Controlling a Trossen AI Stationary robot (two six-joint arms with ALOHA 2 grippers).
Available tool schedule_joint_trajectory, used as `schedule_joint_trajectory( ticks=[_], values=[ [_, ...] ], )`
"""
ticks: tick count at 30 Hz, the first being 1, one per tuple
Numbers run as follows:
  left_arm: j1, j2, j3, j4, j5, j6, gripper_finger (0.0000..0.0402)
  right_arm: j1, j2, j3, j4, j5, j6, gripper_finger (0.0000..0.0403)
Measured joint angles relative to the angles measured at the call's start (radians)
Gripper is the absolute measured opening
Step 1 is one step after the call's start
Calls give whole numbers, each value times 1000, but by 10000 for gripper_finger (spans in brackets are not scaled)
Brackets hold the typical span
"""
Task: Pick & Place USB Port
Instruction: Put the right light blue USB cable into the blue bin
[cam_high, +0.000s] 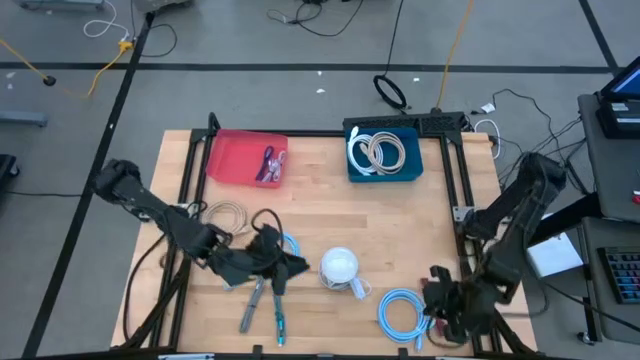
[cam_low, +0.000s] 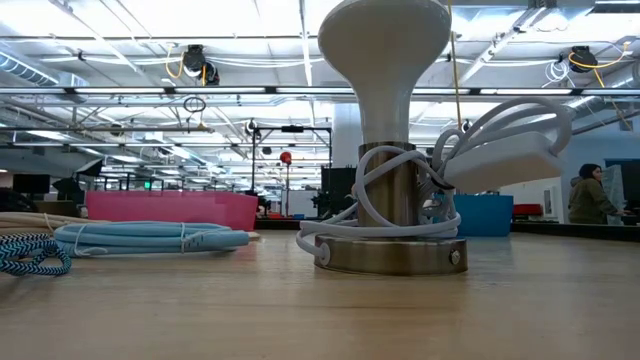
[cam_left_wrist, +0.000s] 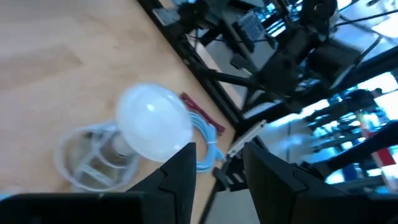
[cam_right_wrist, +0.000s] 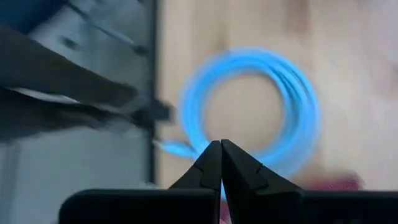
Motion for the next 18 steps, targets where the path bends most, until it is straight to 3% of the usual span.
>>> schedule_joint_trajectory(
  ticks=[5, 9, 18],
  values=[
    [0, 80, 0, 128, 15, -25, 136, 13, 97, 26, -164, 21, 73, 0],
    [-5, 101, 0, 165, 16, -46, 136, -1, 131, 26, -260, -82, 251, 0],
    [-13, 101, 0, 164, -6, -18, 136, -40, 110, 27, -202, -57, 337, 0]
  ],
)
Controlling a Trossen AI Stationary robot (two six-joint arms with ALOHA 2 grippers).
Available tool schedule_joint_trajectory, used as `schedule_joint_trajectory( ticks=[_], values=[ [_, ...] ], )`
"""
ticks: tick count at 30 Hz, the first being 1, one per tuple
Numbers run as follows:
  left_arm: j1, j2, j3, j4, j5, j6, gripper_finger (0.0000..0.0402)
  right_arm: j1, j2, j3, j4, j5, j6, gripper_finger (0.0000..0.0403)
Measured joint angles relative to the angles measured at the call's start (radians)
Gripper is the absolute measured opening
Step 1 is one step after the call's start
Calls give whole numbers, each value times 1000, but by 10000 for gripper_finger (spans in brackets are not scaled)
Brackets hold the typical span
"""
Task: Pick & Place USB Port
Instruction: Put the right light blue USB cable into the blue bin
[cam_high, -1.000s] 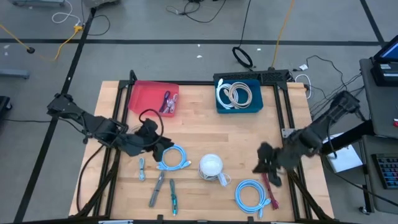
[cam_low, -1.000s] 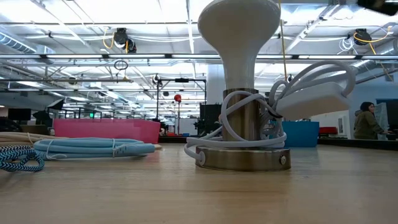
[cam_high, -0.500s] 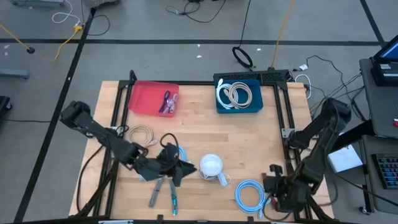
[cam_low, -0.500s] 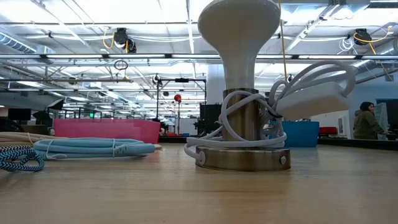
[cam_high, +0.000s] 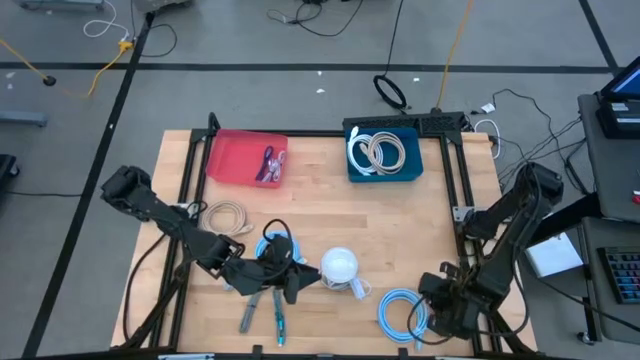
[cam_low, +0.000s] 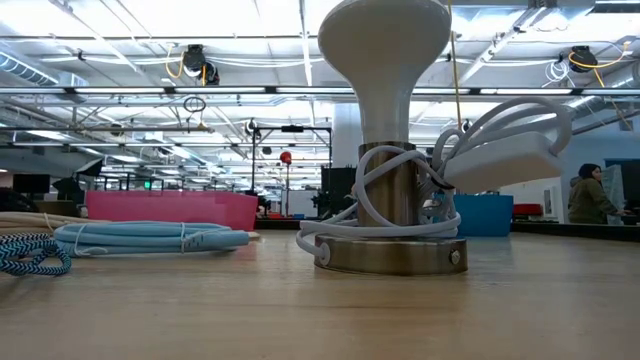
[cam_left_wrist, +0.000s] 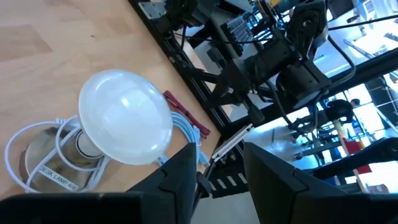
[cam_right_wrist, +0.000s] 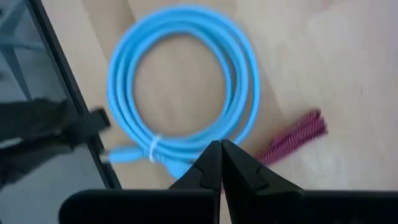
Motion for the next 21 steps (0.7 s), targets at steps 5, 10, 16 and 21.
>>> schedule_joint_trajectory(
  ticks=[5, 10, 16, 21],
  values=[
    [-13, 0, 0, -4, -21, 15, 136, -43, -4, 0, 87, 43, -67, 0],
    [-25, 0, 0, -5, -36, 33, 136, -100, -3, -27, 185, 5, -111, 3],
    [-61, 0, 0, -7, -80, 35, 136, -187, -3, -43, 169, -98, -157, 39],
    [-101, 0, 0, -7, -124, 32, 136, -224, -3, -43, 148, -81, -194, 91]
  ],
)
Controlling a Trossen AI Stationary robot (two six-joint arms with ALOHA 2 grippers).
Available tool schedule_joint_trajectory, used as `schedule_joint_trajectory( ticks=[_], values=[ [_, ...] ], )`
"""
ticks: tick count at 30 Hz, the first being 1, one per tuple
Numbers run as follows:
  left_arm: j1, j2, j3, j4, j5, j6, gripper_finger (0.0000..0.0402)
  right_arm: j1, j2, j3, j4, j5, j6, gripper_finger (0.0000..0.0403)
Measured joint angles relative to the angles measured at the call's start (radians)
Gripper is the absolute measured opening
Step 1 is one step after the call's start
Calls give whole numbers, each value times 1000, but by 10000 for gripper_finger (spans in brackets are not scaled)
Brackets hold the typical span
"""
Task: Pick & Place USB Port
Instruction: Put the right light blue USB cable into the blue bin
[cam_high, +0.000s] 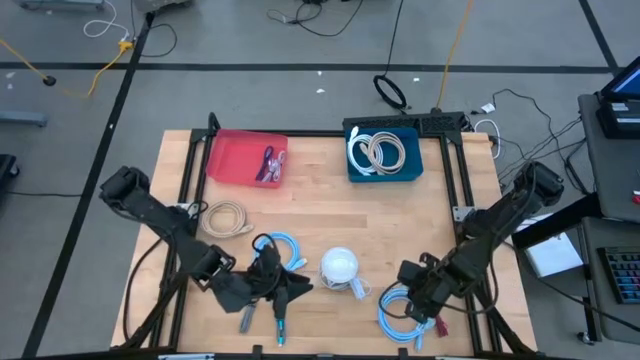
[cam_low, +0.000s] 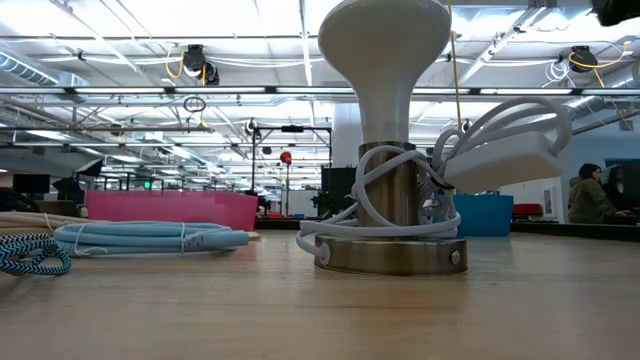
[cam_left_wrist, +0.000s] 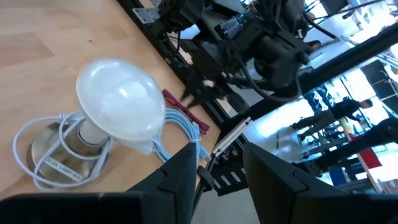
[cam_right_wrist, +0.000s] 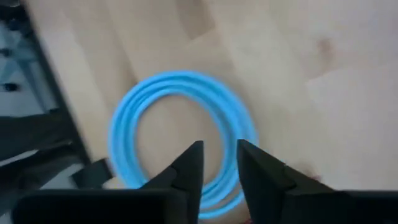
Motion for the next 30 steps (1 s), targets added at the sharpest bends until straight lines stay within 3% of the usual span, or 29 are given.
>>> schedule_joint_trajectory(
  ticks=[7, 14, 30],
  values=[
    [-42, 0, 0, 0, -64, -12, 136, -11, 0, -19, -53, 52, 25, 175],
    [-54, 0, 0, 0, -81, -20, 136, -6, 0, -127, 81, 14, 78, 241],
    [-53, 0, 0, 0, -81, -40, 136, -2, 0, -153, 126, -1, -41, 294]
  ],
)
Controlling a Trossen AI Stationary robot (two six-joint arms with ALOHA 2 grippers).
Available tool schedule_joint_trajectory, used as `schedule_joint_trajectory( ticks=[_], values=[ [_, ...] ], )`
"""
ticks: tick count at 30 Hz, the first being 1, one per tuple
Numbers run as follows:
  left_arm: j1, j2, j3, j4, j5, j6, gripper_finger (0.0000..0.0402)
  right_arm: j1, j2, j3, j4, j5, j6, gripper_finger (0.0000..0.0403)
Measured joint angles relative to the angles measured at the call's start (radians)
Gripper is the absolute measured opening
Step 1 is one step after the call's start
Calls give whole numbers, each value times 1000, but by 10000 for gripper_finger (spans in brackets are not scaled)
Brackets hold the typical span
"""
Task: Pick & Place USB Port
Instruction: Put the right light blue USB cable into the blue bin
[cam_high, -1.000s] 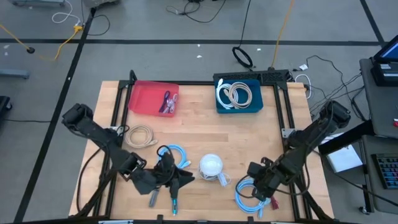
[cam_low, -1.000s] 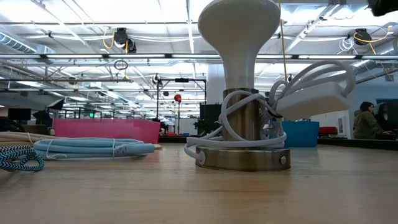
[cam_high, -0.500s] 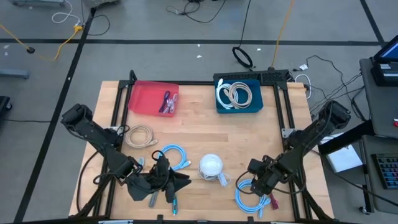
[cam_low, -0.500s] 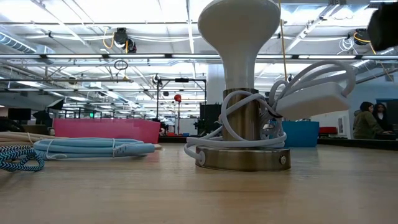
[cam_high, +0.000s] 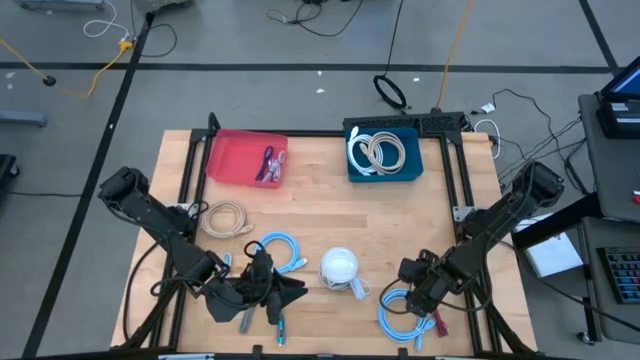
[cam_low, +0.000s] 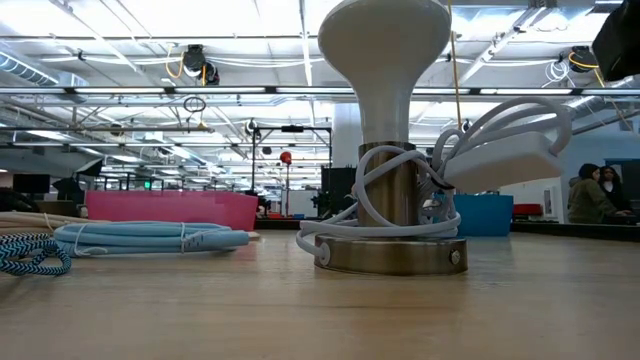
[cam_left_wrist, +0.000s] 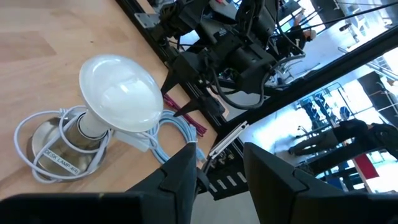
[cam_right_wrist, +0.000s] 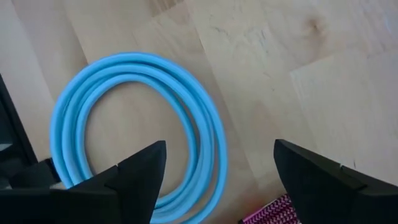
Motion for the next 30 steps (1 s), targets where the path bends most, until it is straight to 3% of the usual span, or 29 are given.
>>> schedule_joint_trajectory(
  ticks=[20, 25, 30],
  values=[
    [0, 0, 0, 1, 0, -39, 136, 9, 231, 4, 89, -57, -108, 283],
    [0, 0, 0, 1, 0, -39, 136, 12, 281, 2, 54, -78, -99, 216],
    [0, 0, 0, 1, -14, -39, 136, 10, 293, 2, 49, -84, -117, 80]
  ],
)
